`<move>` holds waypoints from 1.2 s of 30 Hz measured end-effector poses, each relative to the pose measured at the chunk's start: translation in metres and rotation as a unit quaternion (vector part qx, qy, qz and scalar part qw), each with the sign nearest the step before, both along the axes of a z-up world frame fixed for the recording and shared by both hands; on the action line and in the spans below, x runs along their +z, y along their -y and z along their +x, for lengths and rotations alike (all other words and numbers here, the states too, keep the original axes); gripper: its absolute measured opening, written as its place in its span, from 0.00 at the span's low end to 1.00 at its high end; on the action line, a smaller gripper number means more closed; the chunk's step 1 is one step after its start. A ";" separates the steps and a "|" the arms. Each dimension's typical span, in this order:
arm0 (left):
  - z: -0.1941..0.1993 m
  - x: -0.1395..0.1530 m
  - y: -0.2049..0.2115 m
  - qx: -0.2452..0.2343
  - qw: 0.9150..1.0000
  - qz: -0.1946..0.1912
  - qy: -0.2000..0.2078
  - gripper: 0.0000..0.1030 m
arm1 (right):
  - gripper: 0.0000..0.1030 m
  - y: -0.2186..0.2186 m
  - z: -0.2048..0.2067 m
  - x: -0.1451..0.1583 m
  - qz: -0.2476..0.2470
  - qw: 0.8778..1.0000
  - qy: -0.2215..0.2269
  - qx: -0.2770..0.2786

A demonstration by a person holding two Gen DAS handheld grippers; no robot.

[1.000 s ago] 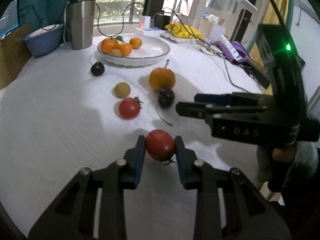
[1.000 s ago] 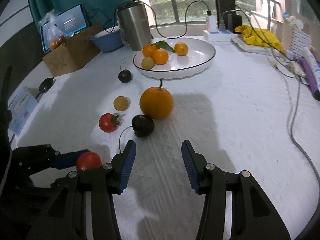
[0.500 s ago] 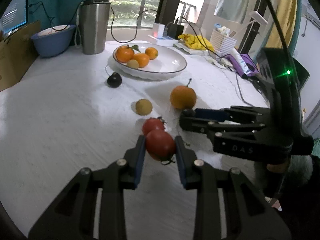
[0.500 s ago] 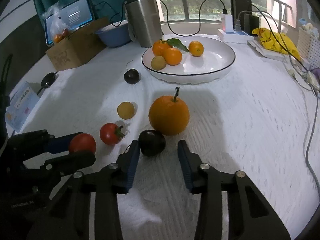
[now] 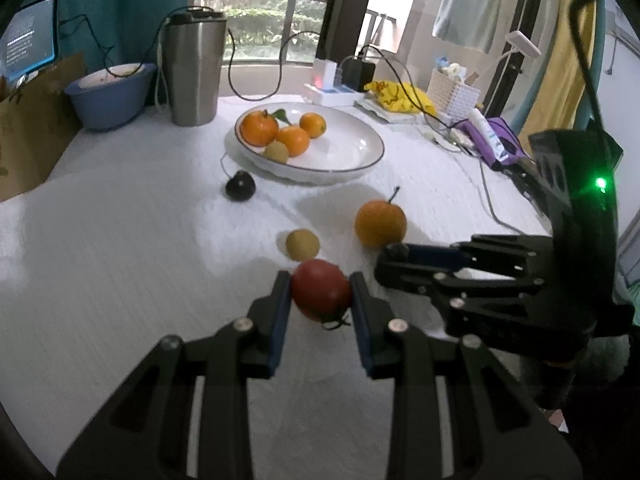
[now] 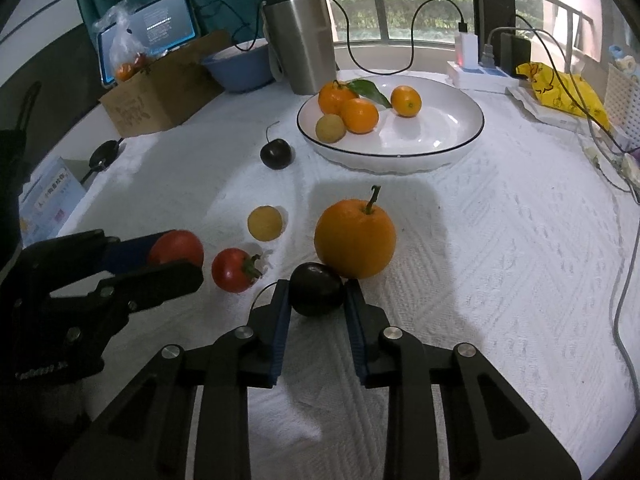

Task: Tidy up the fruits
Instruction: 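Carry the tomato with the left tool while the right tool carries the plum over the plate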

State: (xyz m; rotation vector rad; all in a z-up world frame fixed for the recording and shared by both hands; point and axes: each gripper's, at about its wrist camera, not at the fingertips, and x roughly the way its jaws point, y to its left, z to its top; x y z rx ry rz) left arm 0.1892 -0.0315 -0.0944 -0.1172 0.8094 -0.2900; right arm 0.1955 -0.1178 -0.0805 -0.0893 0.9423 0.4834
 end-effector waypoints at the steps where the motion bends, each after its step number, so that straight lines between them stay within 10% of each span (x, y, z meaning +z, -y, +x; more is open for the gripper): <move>1: 0.001 0.001 0.000 0.000 1.000 0.001 0.002 0.29 | 0.28 0.000 -0.001 0.002 0.001 1.000 0.002 0.001; 36: 0.099 0.037 0.019 -0.018 0.999 0.019 0.043 0.29 | 0.28 0.043 0.073 0.066 0.025 0.997 0.072 -0.031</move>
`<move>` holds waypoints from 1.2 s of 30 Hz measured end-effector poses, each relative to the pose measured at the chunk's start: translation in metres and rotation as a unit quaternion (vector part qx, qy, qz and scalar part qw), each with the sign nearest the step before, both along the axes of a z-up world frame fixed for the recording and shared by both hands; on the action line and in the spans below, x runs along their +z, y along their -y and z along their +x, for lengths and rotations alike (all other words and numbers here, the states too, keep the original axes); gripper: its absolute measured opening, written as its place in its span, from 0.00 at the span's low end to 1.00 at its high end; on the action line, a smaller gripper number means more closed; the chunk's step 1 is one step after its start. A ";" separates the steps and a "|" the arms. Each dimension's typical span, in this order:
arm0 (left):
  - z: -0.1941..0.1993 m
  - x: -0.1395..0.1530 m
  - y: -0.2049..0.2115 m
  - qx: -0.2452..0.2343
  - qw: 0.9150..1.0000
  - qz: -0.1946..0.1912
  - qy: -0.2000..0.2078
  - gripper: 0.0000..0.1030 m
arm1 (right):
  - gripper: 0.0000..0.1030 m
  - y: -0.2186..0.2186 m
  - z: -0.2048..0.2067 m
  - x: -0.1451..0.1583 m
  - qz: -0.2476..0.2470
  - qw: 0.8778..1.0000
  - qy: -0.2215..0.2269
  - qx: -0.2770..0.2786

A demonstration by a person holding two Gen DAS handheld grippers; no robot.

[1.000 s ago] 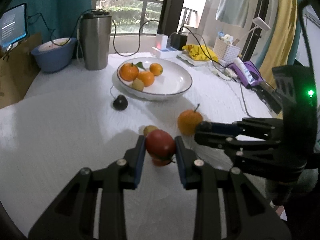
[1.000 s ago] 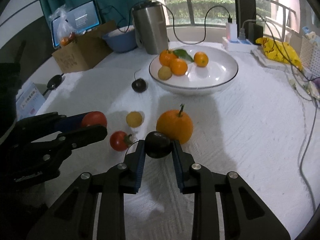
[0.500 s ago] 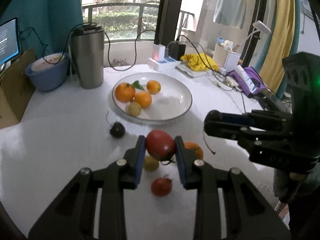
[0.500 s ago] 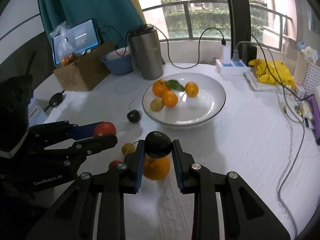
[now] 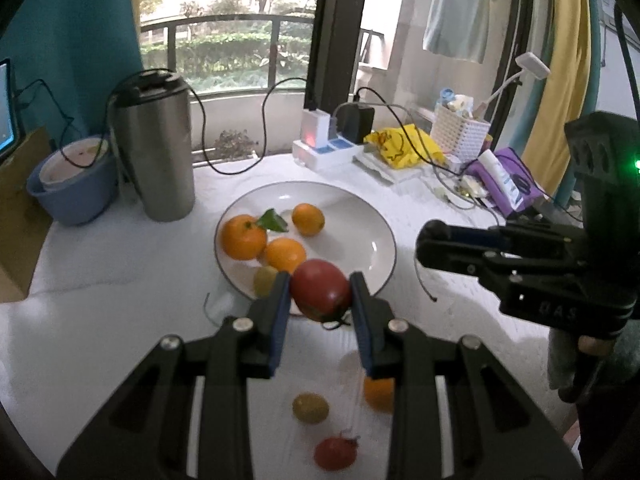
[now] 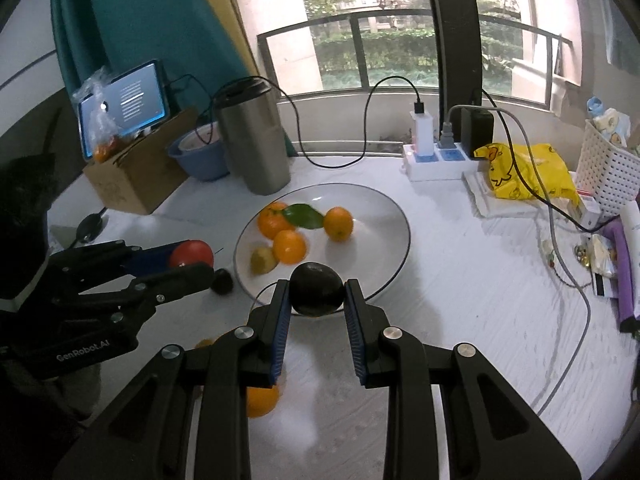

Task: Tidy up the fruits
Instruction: 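Carry the tomato with the left tool while the right tool carries the plum over the plate, then open the left tool over the plate while the right tool releases the plum there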

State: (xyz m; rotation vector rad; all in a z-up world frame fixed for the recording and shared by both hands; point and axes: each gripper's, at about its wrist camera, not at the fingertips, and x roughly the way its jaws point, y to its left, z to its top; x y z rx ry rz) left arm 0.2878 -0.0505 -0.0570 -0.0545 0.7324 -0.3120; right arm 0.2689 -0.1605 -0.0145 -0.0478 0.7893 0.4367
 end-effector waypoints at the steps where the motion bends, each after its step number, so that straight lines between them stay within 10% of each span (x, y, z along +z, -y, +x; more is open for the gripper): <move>1: 0.004 -0.001 0.002 -0.001 1.000 -0.001 -0.002 0.29 | 0.28 0.001 0.003 0.000 0.000 1.000 -0.001 -0.001; 36: 0.150 -0.036 -0.004 0.006 0.999 0.010 -0.041 0.30 | 0.28 0.007 0.111 -0.048 -0.011 0.999 -0.038 -0.033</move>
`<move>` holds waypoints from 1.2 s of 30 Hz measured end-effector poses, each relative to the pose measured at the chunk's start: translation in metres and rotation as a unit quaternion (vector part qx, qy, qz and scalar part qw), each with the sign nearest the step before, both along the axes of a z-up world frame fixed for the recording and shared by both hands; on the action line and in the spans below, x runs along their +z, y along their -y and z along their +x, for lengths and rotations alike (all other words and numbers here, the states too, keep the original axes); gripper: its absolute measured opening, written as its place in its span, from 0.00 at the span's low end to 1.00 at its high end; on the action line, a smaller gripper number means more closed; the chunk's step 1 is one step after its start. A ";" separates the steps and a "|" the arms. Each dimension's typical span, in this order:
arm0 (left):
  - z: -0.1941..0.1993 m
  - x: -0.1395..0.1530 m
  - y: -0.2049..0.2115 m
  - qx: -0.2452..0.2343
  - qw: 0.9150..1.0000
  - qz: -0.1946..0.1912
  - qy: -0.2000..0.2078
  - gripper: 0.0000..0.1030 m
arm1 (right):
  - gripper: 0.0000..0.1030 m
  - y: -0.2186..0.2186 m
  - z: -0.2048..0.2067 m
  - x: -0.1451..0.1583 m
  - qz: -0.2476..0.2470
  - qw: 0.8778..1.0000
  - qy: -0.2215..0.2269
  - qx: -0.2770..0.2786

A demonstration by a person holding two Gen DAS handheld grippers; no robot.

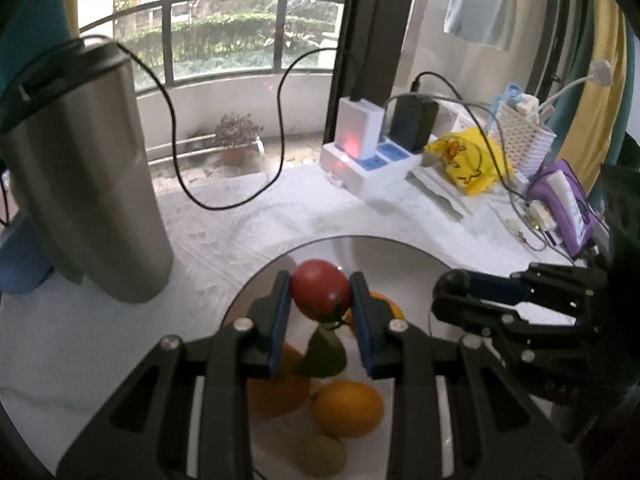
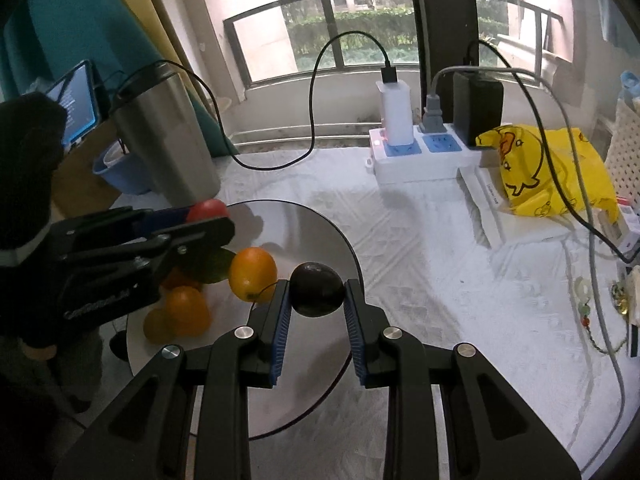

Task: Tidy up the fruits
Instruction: 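Open the left tool over the plate while the right tool releases the plum there, then move both open tools back toward the loose fruit on the table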

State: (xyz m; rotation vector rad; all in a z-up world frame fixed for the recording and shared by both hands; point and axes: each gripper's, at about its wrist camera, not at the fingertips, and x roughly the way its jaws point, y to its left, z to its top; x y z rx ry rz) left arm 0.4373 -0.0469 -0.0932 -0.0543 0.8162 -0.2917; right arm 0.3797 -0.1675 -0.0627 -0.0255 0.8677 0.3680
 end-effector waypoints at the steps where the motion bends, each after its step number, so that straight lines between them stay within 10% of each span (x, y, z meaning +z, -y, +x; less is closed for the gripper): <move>1: 0.001 -0.001 -0.001 0.001 1.000 -0.004 -0.004 0.30 | 0.28 -0.001 0.001 -0.001 -0.002 1.000 0.000 0.000; 8: 0.001 0.000 -0.009 0.011 1.000 -0.022 -0.008 0.47 | 0.28 -0.005 0.005 -0.004 -0.008 1.000 -0.001 0.001; 36: -0.122 0.057 -0.043 0.057 0.996 -0.050 0.048 0.47 | 0.29 -0.011 -0.078 0.048 0.003 0.999 0.042 -0.009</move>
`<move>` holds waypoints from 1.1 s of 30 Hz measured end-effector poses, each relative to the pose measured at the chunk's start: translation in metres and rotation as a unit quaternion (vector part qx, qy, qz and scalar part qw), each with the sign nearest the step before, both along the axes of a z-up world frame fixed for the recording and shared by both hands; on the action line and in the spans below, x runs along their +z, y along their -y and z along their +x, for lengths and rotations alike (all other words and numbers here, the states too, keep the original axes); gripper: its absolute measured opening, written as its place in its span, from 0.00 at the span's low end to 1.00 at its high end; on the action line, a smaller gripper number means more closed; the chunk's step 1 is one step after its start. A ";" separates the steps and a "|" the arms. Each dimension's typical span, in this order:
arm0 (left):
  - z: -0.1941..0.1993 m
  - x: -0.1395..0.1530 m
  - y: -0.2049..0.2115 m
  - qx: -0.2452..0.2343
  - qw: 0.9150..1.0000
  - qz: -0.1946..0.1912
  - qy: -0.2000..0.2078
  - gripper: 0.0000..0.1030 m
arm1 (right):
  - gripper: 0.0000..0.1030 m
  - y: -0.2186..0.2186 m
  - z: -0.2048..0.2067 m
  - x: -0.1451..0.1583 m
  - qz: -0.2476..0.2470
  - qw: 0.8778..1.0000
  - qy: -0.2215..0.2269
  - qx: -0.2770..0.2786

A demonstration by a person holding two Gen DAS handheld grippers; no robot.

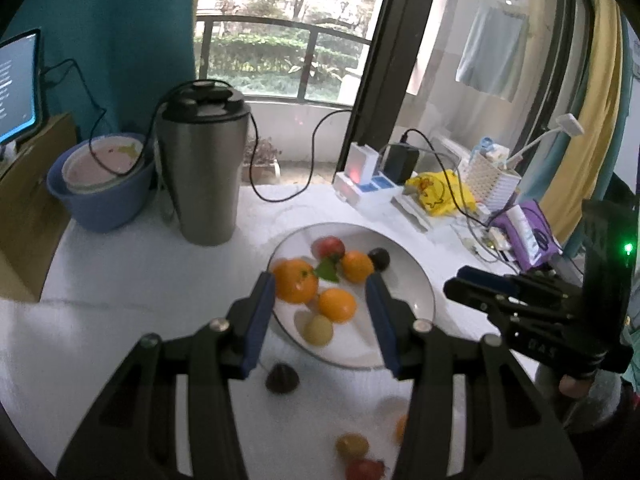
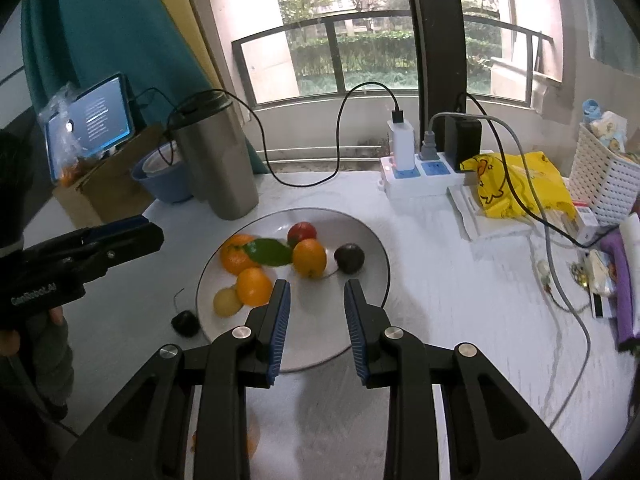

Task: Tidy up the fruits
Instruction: 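Move both open tools back toward the loose fruit on the table, then grasp a second red tomato with the left tool while the right tool grasps an orange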

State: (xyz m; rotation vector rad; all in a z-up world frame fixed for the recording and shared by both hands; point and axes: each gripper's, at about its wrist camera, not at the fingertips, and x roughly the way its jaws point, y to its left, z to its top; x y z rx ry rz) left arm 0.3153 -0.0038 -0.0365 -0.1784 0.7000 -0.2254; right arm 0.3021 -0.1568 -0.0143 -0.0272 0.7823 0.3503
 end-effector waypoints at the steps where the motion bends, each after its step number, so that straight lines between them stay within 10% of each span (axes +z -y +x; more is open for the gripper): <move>1: -0.006 -0.001 0.000 0.000 1.000 0.001 0.000 0.47 | 0.29 0.000 -0.005 0.001 0.001 1.000 0.000 -0.001; 33: -0.101 -0.050 0.007 0.005 0.999 0.004 -0.041 0.47 | 0.36 -0.028 -0.096 -0.029 0.003 0.999 -0.045 0.029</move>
